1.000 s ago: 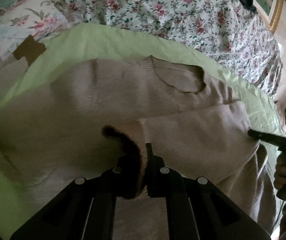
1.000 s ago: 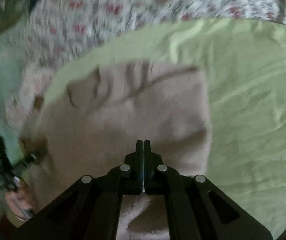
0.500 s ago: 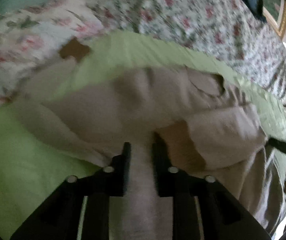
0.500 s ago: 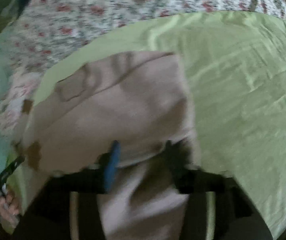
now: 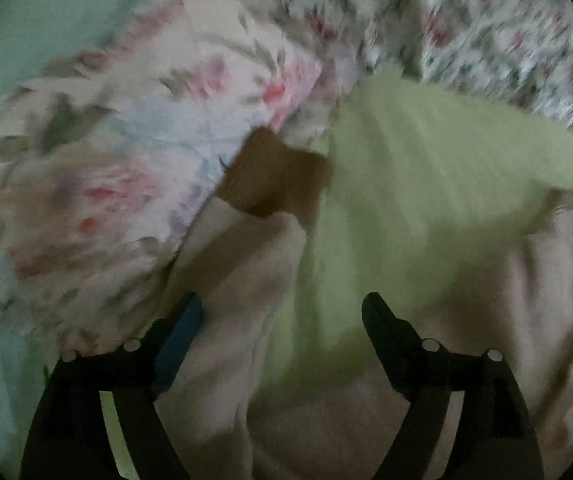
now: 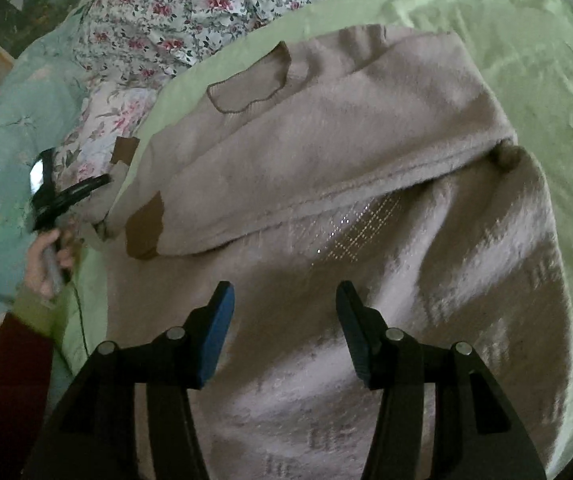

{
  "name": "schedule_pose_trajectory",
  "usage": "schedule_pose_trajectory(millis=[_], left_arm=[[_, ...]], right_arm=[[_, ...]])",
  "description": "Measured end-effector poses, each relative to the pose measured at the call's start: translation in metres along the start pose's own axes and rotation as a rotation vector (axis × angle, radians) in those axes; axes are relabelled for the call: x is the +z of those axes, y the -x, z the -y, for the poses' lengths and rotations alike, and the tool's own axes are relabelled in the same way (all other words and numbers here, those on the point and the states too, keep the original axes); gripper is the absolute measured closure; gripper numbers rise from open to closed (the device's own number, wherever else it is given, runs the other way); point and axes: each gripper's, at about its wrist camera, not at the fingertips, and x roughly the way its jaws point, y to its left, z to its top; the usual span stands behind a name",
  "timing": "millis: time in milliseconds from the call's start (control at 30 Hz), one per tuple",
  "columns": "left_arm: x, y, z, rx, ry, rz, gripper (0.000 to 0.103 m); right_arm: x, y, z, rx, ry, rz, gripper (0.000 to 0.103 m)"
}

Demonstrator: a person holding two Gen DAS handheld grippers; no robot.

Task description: Fold small clothes

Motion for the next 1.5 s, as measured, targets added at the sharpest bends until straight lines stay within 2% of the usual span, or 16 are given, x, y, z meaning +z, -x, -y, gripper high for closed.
schedule_pose_trajectory(millis=[67,100,133,167,200,233,367,567,700,867,1000,1133,1233,1300,1400,1500], left_arm=[[0.001,-0.021,0.001,0.023,-0.012,-0.032,0.028],[-0.001,-0.029,0.0,0.0,-0.012,-0.047,0.046],[-0.002,-0.033,-0.001,-0.013,-0.006,-0.057,0.054],[-0.003,-0.033,-0.003,-0.018,0.001,-0.053,0.07],[-0.004,-0.029,-0.007,-0.022,0.015,-0.041,0.094],[-0.005,-0.024,-0.012,-0.039,0.037,-0.031,0.095],[-0.018,0.014,-0.032,-0.147,0.133,0.05,0.096],[-0.044,0.087,-0.026,-0.32,0.185,0.19,0.096],[-0.06,0.136,0.024,-0.462,0.162,0.262,0.096],[-0.077,0.167,0.11,-0.598,0.078,0.273,0.096],[-0.089,0.162,0.184,-0.634,-0.047,0.241,0.095],[-0.1,0.142,0.227,-0.63,-0.14,0.192,0.093],[-0.105,0.13,0.242,-0.613,-0.162,0.127,0.084],[-0.104,0.125,0.242,-0.636,-0.16,0.096,0.063],[-0.119,0.14,0.222,-0.635,-0.149,0.121,0.044],[-0.137,0.152,0.19,-0.627,-0.109,0.133,0.041]], right_arm=[[-0.001,-0.001,0.001,-0.002,-0.005,-0.007,0.049],[0.0,-0.002,0.002,-0.003,-0.008,-0.01,0.048],[-0.001,-0.002,0.002,-0.002,-0.012,-0.012,0.048],[0.0,-0.002,0.003,-0.002,-0.013,-0.013,0.049],[-0.001,-0.001,0.003,-0.004,-0.012,-0.014,0.049],[-0.001,0.0,0.003,-0.005,-0.008,-0.013,0.049],[-0.003,0.005,-0.002,-0.002,0.009,0.0,0.048],[-0.011,0.011,-0.006,0.013,0.016,0.011,0.049],[-0.016,0.017,-0.005,0.012,0.004,0.03,0.048],[-0.017,0.021,0.002,0.003,-0.033,0.05,0.048],[-0.015,0.026,0.008,-0.006,-0.048,0.071,0.048],[-0.01,0.029,0.015,-0.015,-0.067,0.093,0.048],[-0.005,0.03,0.018,-0.013,-0.084,0.099,0.048],[-0.002,0.029,0.018,-0.015,-0.082,0.106,0.048],[0.006,0.024,0.019,-0.007,-0.092,0.113,0.048],[0.017,0.02,0.024,0.001,-0.108,0.137,0.048]])
